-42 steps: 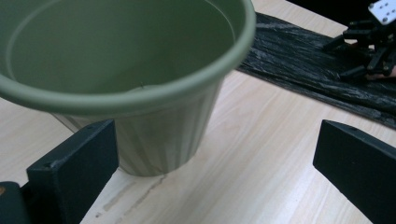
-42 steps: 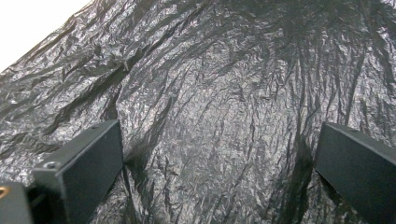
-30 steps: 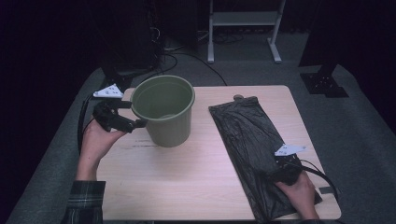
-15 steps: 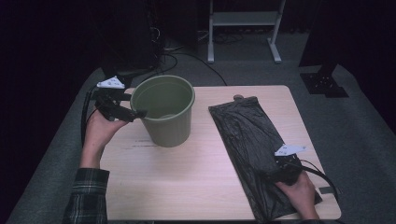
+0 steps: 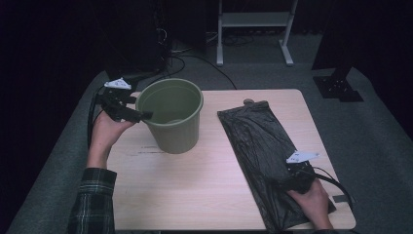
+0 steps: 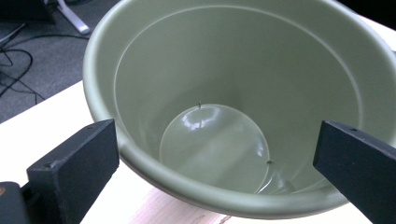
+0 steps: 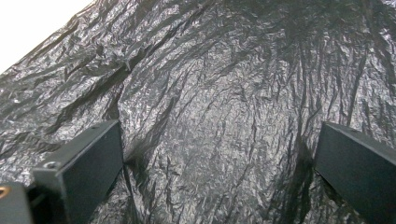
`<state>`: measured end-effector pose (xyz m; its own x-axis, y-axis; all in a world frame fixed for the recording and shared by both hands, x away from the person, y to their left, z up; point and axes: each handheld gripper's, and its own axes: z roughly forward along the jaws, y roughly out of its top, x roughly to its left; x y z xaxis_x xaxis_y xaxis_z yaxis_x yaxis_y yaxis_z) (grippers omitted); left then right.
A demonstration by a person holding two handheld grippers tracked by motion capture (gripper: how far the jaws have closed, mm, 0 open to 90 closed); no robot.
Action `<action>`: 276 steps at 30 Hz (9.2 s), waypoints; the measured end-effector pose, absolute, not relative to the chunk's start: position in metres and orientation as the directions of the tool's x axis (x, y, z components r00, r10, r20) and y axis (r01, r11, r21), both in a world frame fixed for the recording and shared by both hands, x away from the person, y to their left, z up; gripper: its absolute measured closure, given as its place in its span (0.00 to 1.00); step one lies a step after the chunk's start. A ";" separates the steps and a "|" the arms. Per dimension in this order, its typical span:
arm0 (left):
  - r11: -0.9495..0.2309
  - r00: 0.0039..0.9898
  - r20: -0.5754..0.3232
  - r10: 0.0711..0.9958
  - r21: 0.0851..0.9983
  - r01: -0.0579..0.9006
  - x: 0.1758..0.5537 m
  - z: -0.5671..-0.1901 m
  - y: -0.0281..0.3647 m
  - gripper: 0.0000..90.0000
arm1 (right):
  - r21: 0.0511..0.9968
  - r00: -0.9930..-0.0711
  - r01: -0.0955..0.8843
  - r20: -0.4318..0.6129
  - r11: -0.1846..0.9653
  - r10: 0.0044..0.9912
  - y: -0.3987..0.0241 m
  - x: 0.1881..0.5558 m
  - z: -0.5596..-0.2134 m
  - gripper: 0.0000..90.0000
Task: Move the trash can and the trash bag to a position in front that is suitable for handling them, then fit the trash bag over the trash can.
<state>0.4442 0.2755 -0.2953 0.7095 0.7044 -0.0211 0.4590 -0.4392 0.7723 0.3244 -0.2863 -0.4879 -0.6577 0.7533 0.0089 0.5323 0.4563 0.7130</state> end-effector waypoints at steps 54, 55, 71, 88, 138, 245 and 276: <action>-0.500 0.816 -0.054 0.576 0.766 0.404 0.404 -0.316 0.215 0.00 | 0.713 -0.670 0.525 0.009 0.465 0.743 -0.287 0.324 -0.488 0.00; -0.500 0.816 -0.054 0.576 0.766 0.404 0.404 -0.316 0.215 0.00 | 0.713 -0.670 0.525 0.009 0.465 0.743 -0.287 0.324 -0.488 0.00; -0.504 0.855 -0.065 0.515 0.783 0.363 0.378 -0.320 0.197 0.00 | 0.713 -0.670 0.525 0.008 0.465 0.743 -0.287 0.324 -0.488 0.00; -0.512 0.871 -0.057 0.488 0.790 0.338 0.362 -0.321 0.189 0.00 | 0.713 -0.668 0.527 0.010 0.463 0.744 -0.287 0.324 -0.488 0.00; -0.468 0.815 -0.031 0.578 0.806 0.362 0.298 -0.404 0.233 0.00 | 0.713 -0.667 0.527 0.009 0.463 0.745 -0.287 0.323 -0.488 0.00; -0.550 0.777 0.010 0.630 0.712 0.436 0.316 -0.483 0.222 0.00 | 0.708 -0.682 0.537 0.043 0.459 0.730 -0.312 0.375 -0.476 0.98; -0.550 0.778 0.011 0.628 0.713 0.434 0.315 -0.483 0.221 0.00 | 0.714 -0.639 0.586 0.116 0.383 0.760 -0.300 0.349 -0.472 0.20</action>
<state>0.3147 0.2210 -0.4833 0.7781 0.6281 0.0106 0.4344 -0.5502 0.7132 0.3491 -0.3004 -0.4718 -0.6391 0.7603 0.1164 0.5857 0.3829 0.7144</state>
